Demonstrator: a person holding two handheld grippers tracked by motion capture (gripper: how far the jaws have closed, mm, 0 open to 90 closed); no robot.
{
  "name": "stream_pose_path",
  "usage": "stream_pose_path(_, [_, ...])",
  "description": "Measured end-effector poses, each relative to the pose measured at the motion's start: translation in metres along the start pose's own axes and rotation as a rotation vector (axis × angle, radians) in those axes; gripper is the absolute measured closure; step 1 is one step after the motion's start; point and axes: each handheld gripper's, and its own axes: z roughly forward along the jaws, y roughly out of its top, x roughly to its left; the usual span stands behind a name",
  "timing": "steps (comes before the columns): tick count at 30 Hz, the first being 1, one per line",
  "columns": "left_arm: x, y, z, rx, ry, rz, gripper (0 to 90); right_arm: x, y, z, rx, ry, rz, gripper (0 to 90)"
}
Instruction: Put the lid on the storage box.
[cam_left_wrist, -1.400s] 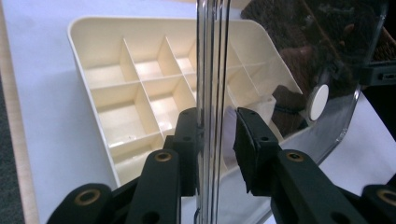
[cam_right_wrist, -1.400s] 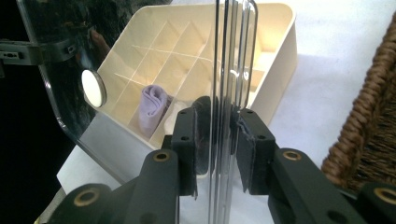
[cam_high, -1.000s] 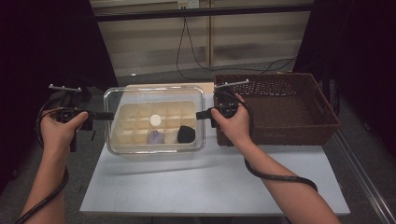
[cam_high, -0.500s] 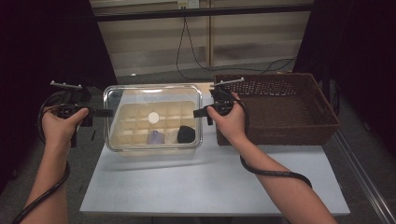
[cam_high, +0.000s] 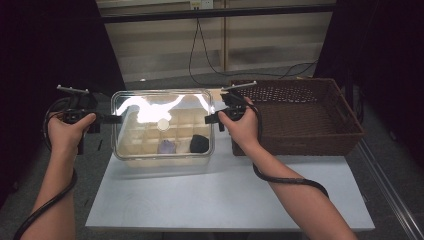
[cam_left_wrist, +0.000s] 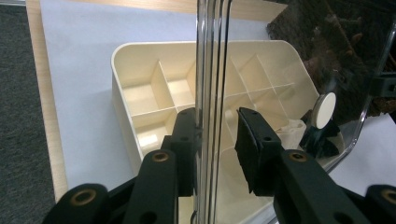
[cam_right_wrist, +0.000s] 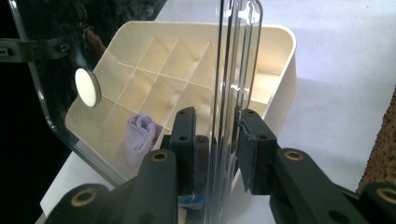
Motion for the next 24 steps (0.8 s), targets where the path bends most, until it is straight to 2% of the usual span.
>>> stream_pose_path(6, [0.003, 0.002, 0.001, -0.003, 0.01, -0.009, 69.1, 0.0, 0.001, 0.004, 0.004, 0.001, 0.003, 70.1])
stream_pose_path(11, [0.004, 0.002, 0.0, 0.001, 0.006, -0.002, 69.0, 0.001, 0.001, 0.005, 0.006, -0.001, 0.004, 70.1])
stream_pose_path(14, [0.004, 0.002, 0.0, -0.005, 0.004, -0.013, 69.1, 0.002, 0.002, 0.004, 0.008, -0.001, -0.001, 70.1])
stream_pose_path(20, [0.004, 0.001, 0.0, -0.003, 0.001, -0.013, 69.0, 0.003, 0.002, 0.0, 0.003, 0.001, 0.0, 70.9])
stream_pose_path(24, [0.004, -0.001, 0.002, -0.005, -0.017, -0.021, 69.0, 0.004, 0.003, -0.006, -0.007, 0.004, 0.003, 71.6])
